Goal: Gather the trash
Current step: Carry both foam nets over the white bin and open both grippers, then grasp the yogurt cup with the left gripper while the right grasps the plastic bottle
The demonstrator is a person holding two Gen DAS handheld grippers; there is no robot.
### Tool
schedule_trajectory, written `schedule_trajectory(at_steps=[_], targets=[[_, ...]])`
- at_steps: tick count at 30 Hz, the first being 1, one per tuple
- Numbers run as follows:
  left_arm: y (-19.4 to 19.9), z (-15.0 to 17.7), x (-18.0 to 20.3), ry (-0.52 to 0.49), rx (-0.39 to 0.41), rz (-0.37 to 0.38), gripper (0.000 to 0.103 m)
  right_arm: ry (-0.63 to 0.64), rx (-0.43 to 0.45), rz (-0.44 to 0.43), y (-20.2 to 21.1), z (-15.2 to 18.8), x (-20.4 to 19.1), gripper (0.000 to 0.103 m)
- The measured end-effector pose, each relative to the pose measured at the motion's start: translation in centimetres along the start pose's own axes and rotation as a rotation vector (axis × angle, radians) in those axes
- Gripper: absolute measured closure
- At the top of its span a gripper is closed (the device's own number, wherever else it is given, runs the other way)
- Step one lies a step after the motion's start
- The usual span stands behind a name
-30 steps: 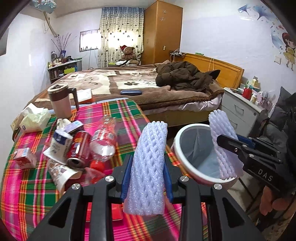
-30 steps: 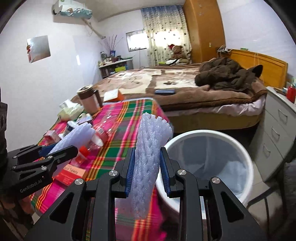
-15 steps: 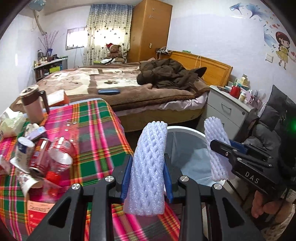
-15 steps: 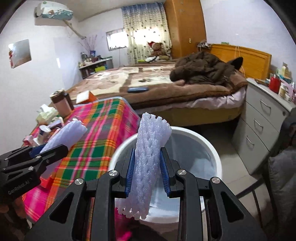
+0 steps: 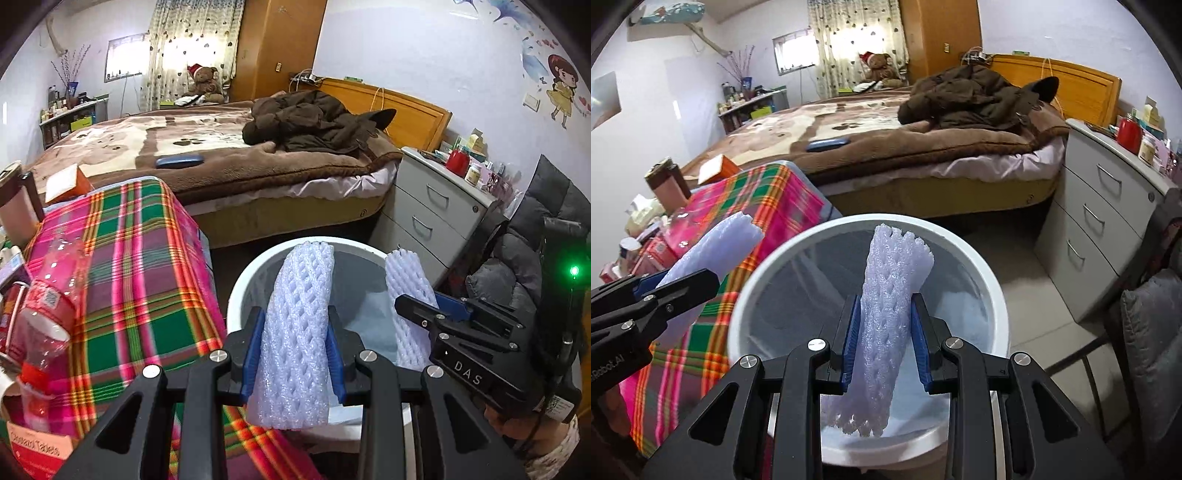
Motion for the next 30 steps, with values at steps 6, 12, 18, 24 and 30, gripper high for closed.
schedule_trajectory(at_steps=[6, 12, 18, 24, 30], targets=[[-0.8, 0.1, 0.0, 0.002, -0.019, 0.027, 0.044, 0.002, -0.031, 0.023, -0.8, 0.1, 0.6, 0.068], [-0.1, -0.4, -1.0, 0.027, -0.004, 0.024, 0.037, -0.019, -0.024, 0.014, -0.6, 0.1, 0.7, 0.04], [1.3, -0.4, -2.2, 0.038, 0.018, -0.011, 0.032, -0.023, -0.007, 0.013, -0.1, -0.2, 0.4, 0.04], [3.3, -0.4, -3.6, 0.056, 0.051, -0.041, 0.032, -0.024, 0.026, -0.002, 1.1, -0.6, -0.8, 0.04], [5.7, 0.0, -5.5, 0.082, 0.088, -0.072, 0.031, -0.018, 0.053, -0.023, 1.7, -1.0, -2.4, 0.04]])
Point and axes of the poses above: each gripper's, at about its wrist camera, not at the fingertips, and y roughly against the way its jaws point, x to its right, z to its underside, the point moved 4 cm from there along -y, roughly the way its jaws point, and after that the axes turned 6 degrees about y, right-handed, at the moved point
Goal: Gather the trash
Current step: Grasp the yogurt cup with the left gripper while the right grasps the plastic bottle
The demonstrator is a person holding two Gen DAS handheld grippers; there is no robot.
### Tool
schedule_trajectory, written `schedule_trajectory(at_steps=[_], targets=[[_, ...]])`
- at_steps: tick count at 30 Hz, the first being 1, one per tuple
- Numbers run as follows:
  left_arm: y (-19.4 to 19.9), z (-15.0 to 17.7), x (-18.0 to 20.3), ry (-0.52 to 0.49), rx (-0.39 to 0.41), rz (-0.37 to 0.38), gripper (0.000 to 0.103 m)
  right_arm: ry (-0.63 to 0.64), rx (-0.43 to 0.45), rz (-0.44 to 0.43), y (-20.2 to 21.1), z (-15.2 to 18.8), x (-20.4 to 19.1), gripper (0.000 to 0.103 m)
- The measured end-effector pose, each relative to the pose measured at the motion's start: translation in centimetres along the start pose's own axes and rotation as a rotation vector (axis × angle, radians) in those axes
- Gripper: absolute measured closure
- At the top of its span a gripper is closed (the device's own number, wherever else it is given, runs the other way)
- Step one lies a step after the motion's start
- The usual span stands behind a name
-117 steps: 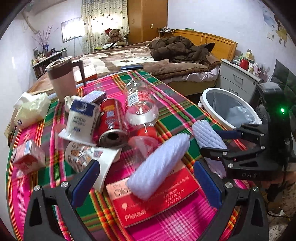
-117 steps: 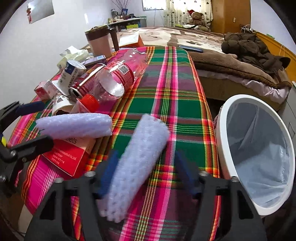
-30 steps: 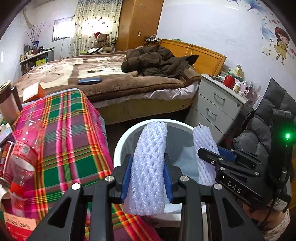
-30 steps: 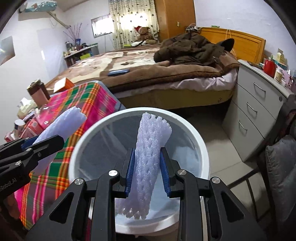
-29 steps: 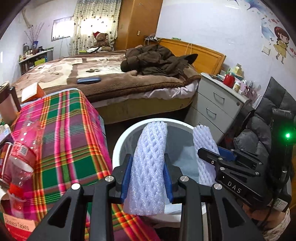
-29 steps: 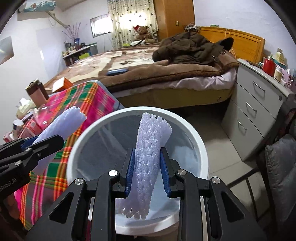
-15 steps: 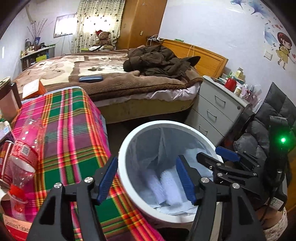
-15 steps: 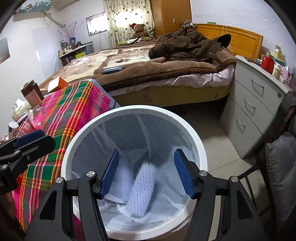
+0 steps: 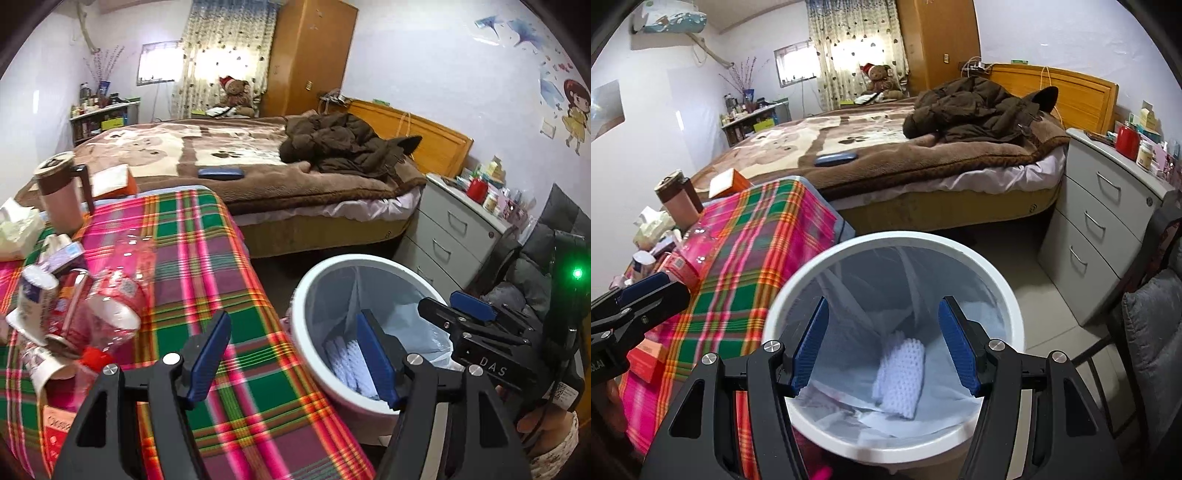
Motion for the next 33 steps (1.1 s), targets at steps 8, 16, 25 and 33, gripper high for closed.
schedule_trajectory(at_steps=[8, 16, 25, 33], targets=[[3.0, 0.0, -4.6, 0.068, 0.058, -0.077, 0.029, 0.031, 0.03, -0.063, 0.5, -0.6, -3.7, 0.04], [5.5, 0.0, -10.6, 0.141, 0.1, -0.177, 0.028, 0.059, 0.03, -0.139, -0.4, -1.1, -7.7, 0.04], [7.2, -0.1, -17.4, 0.211, 0.122, -0.265, 0.027, 0.087, 0.002, -0.217, -2.3, -1.7, -12.4, 0.04], [6.7, -0.8, -21.2, 0.206, 0.105, -0.307, 0.027, 0.101, -0.007, -0.247, -3.9, -2.9, -15.7, 0.04]])
Point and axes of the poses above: each gripper's, at about its wrist camera, not at the fingertips, and y roughly against the way its jaws point, x to its right, z to its underside, the point moved 4 cm from there along -y, roughly the way its jaws point, and after that the axes turned 6 degrees about y, right-handed, at the moved point
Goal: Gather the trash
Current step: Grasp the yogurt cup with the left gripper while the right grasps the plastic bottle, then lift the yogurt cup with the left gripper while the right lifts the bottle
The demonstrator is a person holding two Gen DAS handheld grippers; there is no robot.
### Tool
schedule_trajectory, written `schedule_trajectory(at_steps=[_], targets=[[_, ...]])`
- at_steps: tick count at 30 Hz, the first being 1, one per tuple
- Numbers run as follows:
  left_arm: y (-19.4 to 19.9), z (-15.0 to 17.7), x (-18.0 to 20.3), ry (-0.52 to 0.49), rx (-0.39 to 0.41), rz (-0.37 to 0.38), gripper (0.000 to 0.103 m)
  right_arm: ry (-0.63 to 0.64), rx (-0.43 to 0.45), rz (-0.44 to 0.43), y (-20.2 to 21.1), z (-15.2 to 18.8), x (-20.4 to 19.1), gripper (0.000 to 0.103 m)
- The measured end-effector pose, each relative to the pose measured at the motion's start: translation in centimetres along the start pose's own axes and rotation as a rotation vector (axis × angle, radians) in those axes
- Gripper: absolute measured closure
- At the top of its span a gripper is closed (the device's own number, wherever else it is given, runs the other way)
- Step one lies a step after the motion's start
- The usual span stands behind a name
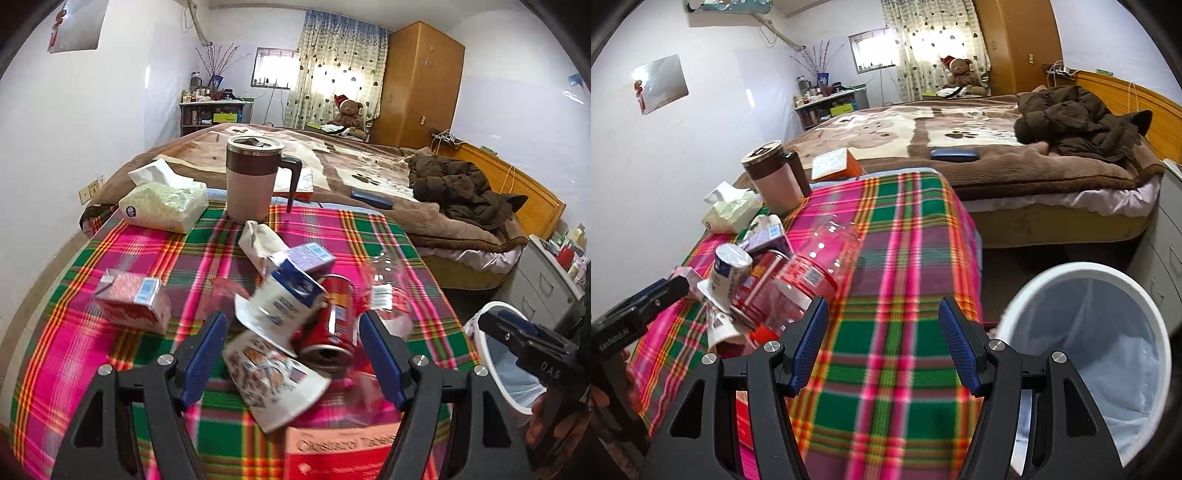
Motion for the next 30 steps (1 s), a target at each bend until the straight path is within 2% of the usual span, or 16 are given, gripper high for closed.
schedule_trajectory(at_steps=[4, 7, 9, 13, 20, 30], targets=[[-1.8, -0.5, -0.4, -0.049, -0.023, 0.014, 0.025, -0.018, -0.012, -0.026, -1.5, -0.9, -0.9, 0.04], [-2.9, -0.9, -0.8, -0.038, -0.039, 0.047, 0.025, -0.022, -0.02, -0.04, -2.5, -1.4, -1.6, 0.04], [-3.6, -1.1, -0.7, -0.065, -0.047, 0.052, 0.024, -0.015, -0.021, -0.032, -3.1, -1.7, -1.8, 0.04], [-5.6, -1.1, -0.6, -0.115, -0.097, 0.063, 0.024, -0.025, -0.039, -0.052, -4.4, -2.3, -2.5, 0.04], [-7.5, -1.1, -1.5, -0.104, -0.142, 0.069, 0.024, -0.019, -0.072, -0.067, -6.4, -2.7, -3.5, 0.04], [-8.7, -1.6, -2.1, -0.072, -0.156, 0.091, 0.024, 0.004, -0.133, -0.084, -8.6, -2.6, -5.2, 0.035]])
Point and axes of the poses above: each gripper's, at about its wrist camera, not at the fingertips, and y roughly against the way its jaws point, x to its right, z to its underside, the point moved 4 cm from there along -y, roughly the way its jaws point, and after that the axes turned 6 degrees about y, right-handed, at the moved point
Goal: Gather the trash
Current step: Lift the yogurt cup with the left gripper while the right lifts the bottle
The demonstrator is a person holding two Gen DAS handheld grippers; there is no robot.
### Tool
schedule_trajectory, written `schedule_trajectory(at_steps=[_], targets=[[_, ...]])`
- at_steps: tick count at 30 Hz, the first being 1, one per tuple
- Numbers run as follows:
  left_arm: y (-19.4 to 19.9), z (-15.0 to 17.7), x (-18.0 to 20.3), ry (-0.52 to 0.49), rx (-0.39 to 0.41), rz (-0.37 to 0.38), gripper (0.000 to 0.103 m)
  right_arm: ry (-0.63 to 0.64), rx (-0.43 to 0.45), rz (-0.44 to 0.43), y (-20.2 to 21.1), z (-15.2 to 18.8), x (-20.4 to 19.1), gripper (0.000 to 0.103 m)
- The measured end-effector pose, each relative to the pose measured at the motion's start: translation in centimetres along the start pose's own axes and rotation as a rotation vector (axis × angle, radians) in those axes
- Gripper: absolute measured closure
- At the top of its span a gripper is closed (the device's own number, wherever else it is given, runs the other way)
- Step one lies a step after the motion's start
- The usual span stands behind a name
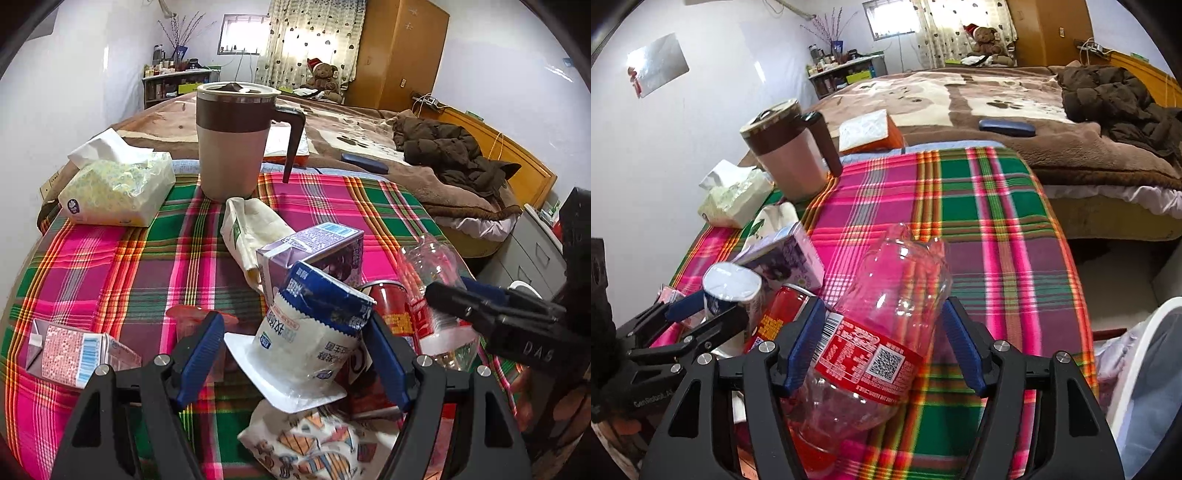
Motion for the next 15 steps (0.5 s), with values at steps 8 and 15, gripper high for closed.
schedule_trajectory(at_steps=[8, 15], targets=[[-0.51, -0.5, -0.17, 0.011, -0.01, -0.001, 0.024, 0.031, -0.038, 0.039, -0.55, 0.5, -0.49, 0.034], [-0.95, -0.74, -0.15, 0.01, -0.013, -0.006, 0.024, 0.049, -0.045, 0.078, -0.22, 0.86, 0.08, 0.034]])
Point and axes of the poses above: each gripper's, at about its wrist camera, not at the fingertips, and y roughly against the way its jaws point, x to its right, z to its underside, the point moved 4 cm from there along -y, roughly the way its jaws point, and after that the axes turned 6 degrees about y, right-handed, at the moved point
